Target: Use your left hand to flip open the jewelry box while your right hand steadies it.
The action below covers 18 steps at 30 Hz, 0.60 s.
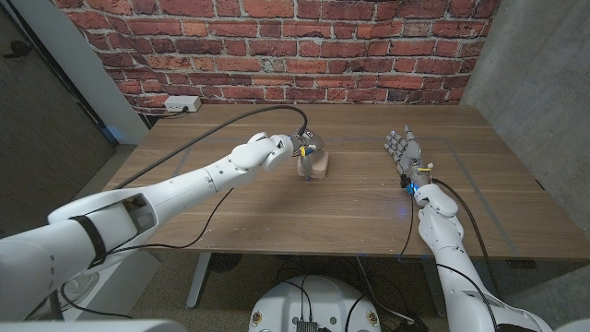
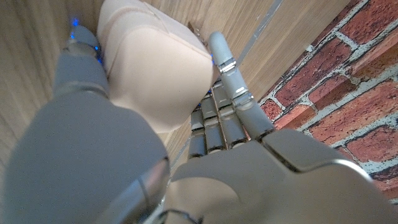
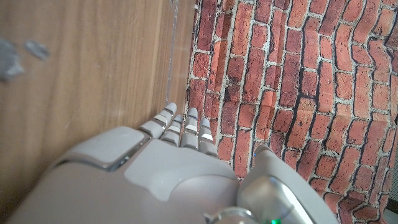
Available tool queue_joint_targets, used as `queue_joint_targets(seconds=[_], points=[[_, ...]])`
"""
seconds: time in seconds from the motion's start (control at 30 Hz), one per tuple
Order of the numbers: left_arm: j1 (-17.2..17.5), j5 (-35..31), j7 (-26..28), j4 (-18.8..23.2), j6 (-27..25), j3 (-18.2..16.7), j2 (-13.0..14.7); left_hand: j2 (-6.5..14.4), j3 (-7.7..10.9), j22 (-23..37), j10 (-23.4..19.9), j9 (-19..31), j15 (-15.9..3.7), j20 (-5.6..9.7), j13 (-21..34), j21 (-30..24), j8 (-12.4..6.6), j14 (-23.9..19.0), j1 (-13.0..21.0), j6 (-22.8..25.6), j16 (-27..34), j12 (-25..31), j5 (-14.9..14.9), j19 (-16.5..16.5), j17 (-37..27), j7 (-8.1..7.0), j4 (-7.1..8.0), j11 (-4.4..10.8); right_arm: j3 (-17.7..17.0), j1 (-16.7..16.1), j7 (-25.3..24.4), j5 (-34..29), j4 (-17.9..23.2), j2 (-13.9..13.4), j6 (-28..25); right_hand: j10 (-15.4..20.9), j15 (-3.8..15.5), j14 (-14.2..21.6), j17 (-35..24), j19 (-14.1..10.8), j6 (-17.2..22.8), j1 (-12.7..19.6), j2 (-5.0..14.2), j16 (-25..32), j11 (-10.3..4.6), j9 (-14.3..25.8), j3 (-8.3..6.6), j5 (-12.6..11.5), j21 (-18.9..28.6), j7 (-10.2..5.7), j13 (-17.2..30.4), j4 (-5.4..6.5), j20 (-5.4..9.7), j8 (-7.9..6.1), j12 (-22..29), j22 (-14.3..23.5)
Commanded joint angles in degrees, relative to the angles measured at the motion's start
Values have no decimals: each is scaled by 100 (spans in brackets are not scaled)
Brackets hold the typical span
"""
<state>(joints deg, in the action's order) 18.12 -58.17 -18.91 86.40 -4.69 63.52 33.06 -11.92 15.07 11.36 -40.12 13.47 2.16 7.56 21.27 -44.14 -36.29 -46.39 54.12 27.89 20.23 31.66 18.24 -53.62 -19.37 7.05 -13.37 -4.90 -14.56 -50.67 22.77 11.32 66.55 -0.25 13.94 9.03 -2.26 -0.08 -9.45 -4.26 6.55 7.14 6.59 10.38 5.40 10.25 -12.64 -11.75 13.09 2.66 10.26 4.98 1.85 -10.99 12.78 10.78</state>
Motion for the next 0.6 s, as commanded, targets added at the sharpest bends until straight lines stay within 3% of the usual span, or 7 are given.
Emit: queue_joint_targets(seconds=[0.03, 0.23, 0.6], points=[[153, 175, 263, 328, -146, -264, 146, 1406, 581, 13, -2125, 20, -1536, 294, 46, -49, -29, -3186, 1438, 2848, -13, 61, 30, 42, -42, -904, 506, 1568, 15, -21, 7, 10, 93, 0, -23, 65, -15, 19, -25, -57, 53, -46, -7, -12, -10, 15, -24, -22, -6, -15, 20, 40, -7, -18, 6, 13], [402, 537, 679, 589, -239, -619, 278, 1402, 592, 10, -2114, 22, -1538, 299, 76, -74, -32, -3187, 1440, 2849, -17, 66, 44, 55, -68, -907, 510, 1566, 20, -71, 5, 18, 179, 23, -52, 73, -12, 18, -24, -60, 59, -44, -8, -16, -12, 15, -26, -23, -9, -19, 20, 39, -5, -16, 5, 13], [694, 616, 1377, 855, -359, -895, 433, 1384, 621, 5, -2120, 42, -1538, 299, 158, -150, -47, -3210, 1445, 2850, -15, 94, 80, 75, -148, -892, 516, 1557, 40, -100, 8, 7, 273, 43, -88, 79, -12, 24, -24, -64, 68, -43, -10, -19, -11, 15, -27, -23, -15, -16, 21, 38, -4, -12, -2, 13]])
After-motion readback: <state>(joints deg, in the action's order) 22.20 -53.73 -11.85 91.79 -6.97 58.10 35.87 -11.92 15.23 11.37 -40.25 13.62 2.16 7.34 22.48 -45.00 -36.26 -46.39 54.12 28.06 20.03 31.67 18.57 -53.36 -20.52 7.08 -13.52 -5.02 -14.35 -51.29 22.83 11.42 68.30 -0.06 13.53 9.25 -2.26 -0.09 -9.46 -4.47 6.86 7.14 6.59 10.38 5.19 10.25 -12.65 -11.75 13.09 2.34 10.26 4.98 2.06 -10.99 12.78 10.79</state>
